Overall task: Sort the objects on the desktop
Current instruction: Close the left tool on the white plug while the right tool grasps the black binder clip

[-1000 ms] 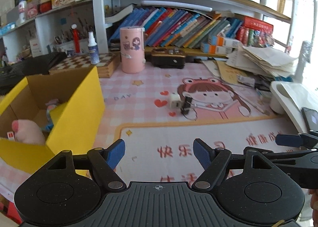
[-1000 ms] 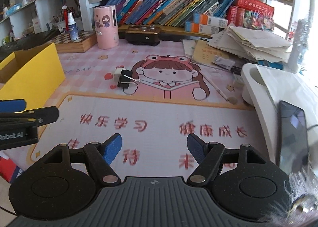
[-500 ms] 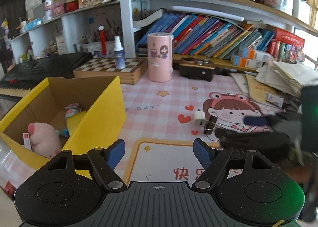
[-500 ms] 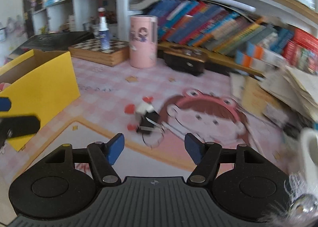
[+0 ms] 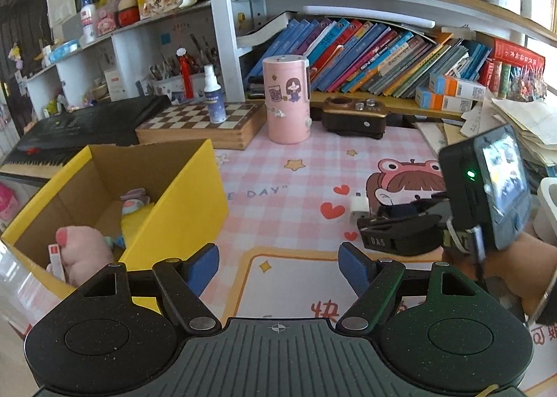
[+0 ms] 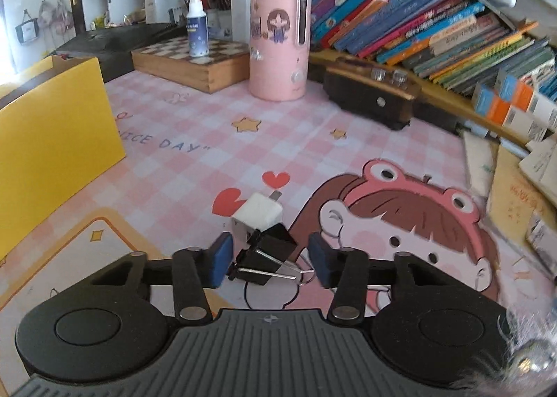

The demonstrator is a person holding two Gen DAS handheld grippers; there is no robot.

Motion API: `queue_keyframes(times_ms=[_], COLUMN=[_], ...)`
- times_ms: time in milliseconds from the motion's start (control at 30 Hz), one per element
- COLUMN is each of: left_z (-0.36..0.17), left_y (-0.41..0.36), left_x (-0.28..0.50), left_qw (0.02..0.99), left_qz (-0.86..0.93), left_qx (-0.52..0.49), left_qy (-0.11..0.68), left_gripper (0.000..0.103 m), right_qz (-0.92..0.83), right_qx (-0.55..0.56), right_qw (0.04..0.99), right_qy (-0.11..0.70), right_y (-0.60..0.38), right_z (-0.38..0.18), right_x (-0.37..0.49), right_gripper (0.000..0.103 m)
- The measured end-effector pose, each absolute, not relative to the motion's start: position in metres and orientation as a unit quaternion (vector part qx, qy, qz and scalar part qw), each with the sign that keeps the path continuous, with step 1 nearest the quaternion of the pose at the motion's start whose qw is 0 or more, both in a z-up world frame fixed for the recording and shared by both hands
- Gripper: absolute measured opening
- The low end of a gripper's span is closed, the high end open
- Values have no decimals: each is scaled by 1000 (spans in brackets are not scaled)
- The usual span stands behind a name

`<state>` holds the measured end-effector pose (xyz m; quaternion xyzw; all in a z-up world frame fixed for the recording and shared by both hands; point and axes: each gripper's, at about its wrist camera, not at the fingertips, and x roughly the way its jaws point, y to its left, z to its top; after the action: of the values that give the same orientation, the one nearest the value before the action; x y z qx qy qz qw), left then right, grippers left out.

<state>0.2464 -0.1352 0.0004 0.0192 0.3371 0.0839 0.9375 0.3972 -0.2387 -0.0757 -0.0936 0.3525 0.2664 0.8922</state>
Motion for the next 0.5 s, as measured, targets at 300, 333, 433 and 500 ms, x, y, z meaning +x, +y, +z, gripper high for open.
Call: queue_keyframes(times_ms=[300,333,433,500], left_z=[-27,-32,-47,-58], left_y=[-146,-148,-157,-165], left_x=[292,299,322,337], left_qw=[934,934,934,935], left_qz=[31,25,12,5], left_qx=[-11,-19,-33,-18], left_qy=[356,356,355,353], left_gripper=[75,74,73,73], right_qz=[234,220,178,159], right_qx=[-57,-53,-44,-40], right_qw=[915,918,923,925], right_qy=[324,326,338,343], right_y=[-281,-288,-312,-327], right_z=[-53,-50,-43,-40], right_x=[365,360,343,331], right_gripper=[31,31,31,31])
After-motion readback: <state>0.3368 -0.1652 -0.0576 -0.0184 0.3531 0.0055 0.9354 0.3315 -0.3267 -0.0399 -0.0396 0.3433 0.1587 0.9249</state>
